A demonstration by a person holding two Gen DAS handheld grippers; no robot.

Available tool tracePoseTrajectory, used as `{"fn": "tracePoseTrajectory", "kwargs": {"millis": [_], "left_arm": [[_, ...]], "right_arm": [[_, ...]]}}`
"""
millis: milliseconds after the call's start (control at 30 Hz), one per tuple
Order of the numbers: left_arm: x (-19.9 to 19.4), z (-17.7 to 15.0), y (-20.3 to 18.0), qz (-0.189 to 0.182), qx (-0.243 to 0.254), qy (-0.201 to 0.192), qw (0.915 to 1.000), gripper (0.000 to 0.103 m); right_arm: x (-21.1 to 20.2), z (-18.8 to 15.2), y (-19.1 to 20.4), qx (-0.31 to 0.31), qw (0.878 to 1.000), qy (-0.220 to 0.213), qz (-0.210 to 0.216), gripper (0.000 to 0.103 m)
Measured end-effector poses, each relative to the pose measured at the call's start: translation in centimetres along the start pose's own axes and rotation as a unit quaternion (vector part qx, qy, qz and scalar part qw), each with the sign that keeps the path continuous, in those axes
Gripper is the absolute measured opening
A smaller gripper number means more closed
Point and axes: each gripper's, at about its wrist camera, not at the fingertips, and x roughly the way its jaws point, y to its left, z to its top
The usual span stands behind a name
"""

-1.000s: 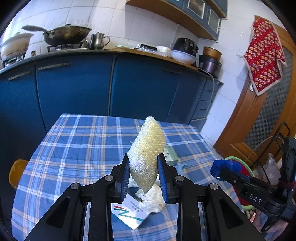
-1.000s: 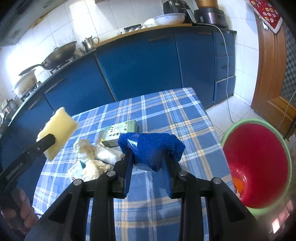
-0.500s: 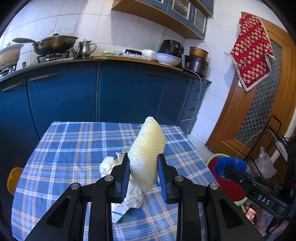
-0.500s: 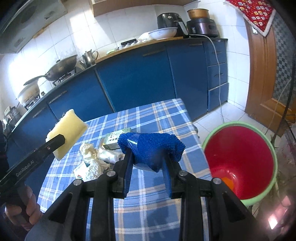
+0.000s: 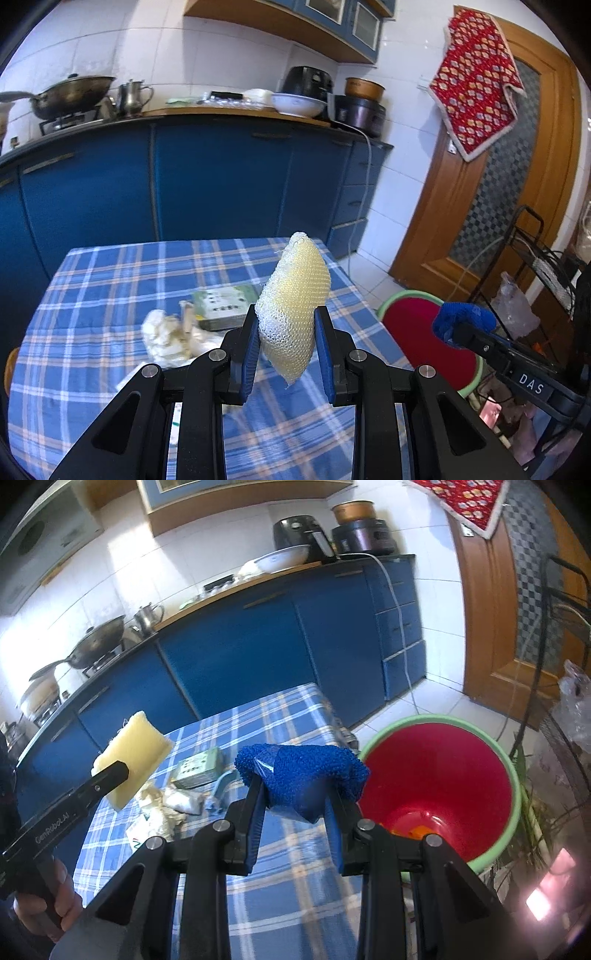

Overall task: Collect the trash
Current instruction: 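Carry the foam and sponge over the red bin and open both tools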

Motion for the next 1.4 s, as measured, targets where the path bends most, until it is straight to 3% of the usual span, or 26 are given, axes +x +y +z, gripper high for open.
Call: {"fn": "tracePoseTrajectory", "kwargs": {"millis": [400,867,1400], "left_arm": [[3.6,-0.3,-5.6,-0.046,0.047,0.027,0.9975,0.029],[9.0,-1.9,-12.7,-0.101,0.103,0.072,0.9869,0.029],[13.8,-3.5,-15.6,-0.113,0.117,0.115,0.9799,0.035]], "right_arm": [[-0.1,-0.6,-5.3,0.048,0.998,-0.001,-0.037,0.034],[1.3,-2.0,-11.1,0.104,0.992,0.020,-0.065,0.037],[3.5,-3.1,-14.5,0.132,0.987,0.045,-0.079,0.039]]}}
